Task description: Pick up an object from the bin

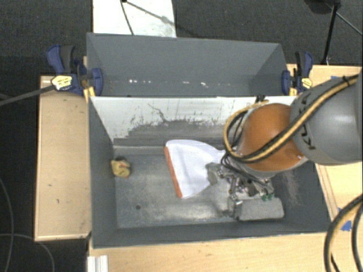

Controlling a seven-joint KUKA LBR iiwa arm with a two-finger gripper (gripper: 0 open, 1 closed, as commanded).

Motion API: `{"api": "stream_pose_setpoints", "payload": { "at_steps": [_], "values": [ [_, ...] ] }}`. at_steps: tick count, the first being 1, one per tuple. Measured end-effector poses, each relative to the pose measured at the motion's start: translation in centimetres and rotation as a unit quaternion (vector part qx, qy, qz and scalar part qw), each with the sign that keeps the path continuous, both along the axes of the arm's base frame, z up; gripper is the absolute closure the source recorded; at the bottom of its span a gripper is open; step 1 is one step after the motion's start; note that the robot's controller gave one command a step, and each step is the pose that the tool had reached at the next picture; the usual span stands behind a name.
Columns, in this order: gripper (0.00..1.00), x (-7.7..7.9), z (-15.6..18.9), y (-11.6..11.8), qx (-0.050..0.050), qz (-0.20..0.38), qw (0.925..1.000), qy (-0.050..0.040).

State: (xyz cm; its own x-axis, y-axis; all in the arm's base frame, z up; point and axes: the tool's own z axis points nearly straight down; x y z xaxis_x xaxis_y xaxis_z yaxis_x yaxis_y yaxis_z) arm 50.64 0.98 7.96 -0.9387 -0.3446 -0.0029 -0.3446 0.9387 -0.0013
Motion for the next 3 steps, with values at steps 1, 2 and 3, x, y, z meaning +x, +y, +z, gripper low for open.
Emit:
{"api": "stream_pose_setpoints", "payload": {
  "at_steps": [1, 2, 3],
  "values": [
    [0.00, -0.6, -0.5, 1.6, 0.002, -0.060, 0.9982, -0.0018],
    [0.00, 0.1, -0.7, 4.4, 0.000, -0.072, 0.9974, -0.0012],
    [0.00, -1.0, 0.1, 6.3, 0.000, 0.034, 0.9994, 0.0013]
  ]
}}
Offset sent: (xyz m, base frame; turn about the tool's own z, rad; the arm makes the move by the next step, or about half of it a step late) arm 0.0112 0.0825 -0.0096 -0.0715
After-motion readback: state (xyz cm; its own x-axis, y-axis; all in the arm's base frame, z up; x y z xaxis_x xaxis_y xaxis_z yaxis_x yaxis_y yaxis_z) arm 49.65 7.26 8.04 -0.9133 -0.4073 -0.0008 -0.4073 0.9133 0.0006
